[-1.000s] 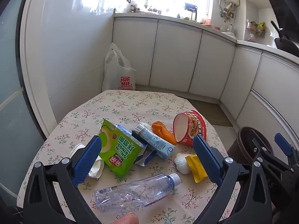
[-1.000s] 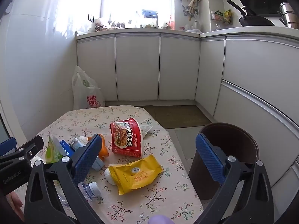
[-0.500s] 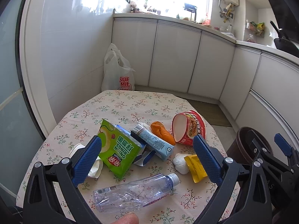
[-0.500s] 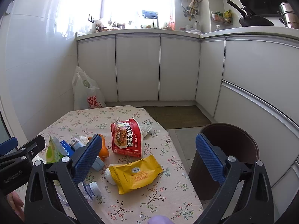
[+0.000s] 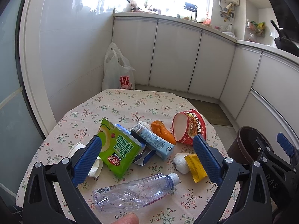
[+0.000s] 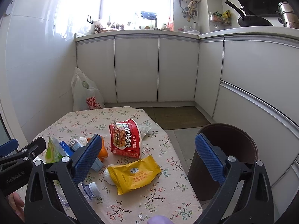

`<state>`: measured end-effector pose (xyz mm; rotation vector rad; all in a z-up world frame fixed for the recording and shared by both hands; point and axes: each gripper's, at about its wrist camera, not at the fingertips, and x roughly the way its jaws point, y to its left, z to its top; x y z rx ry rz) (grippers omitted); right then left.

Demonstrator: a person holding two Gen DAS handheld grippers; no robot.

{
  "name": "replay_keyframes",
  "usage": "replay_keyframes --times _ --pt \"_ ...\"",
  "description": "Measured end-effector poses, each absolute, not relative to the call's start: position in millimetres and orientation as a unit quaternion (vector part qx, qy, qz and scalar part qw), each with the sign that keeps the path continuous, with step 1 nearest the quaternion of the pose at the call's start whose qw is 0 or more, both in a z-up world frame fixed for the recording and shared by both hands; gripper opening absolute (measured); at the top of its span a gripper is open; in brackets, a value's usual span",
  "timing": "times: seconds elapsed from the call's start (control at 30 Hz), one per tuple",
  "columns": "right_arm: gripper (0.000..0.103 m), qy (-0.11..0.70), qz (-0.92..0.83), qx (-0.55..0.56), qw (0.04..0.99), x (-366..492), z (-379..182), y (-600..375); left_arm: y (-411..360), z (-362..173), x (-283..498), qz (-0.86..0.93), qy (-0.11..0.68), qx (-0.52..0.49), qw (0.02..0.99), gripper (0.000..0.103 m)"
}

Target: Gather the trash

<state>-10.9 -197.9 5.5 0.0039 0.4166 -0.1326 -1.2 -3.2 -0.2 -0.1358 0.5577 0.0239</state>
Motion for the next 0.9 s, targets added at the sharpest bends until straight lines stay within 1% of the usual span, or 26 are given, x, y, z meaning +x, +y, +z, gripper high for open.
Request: replay_keyframes --times 0.9 --pt "0.096 0.208 -0.066 0.003 0.976 -10.3 4.5 -199.1 -2.9 -1.8 -1.0 0.016 0.276 -0.067 0.959 0.095"
